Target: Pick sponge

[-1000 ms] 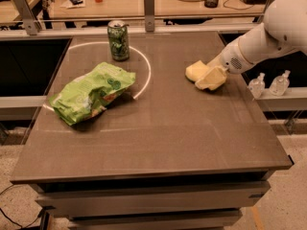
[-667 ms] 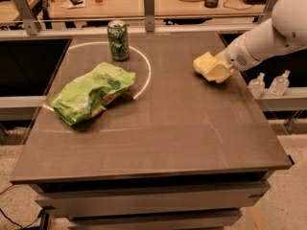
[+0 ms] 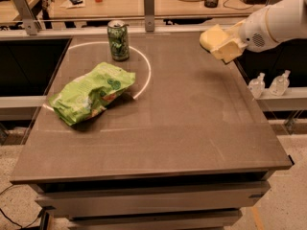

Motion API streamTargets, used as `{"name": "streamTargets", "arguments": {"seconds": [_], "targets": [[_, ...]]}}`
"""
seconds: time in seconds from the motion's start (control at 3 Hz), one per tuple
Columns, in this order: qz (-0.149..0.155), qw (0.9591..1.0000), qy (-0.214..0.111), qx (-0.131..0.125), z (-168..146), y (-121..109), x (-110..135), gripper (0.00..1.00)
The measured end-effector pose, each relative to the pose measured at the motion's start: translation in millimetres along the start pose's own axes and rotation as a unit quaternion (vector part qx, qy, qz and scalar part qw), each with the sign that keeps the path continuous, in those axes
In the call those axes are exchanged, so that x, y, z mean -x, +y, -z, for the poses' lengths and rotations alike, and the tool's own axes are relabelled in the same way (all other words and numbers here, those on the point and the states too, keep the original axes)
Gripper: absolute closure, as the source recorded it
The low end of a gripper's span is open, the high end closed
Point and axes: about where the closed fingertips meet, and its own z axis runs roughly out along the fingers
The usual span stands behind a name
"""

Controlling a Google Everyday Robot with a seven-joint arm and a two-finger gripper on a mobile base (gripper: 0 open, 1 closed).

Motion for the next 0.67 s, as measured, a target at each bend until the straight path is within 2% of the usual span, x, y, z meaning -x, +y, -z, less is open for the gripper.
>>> {"name": "streamTargets", "arguments": {"seconds": [0.33,0.67], "targets": [[0.017,0.9993,-0.029,-0.013,20.9,-3.0,20.5,1.0],[0.018,0.9993,-0.031,-0.013,21.6,-2.9,21.2,1.0]]}}
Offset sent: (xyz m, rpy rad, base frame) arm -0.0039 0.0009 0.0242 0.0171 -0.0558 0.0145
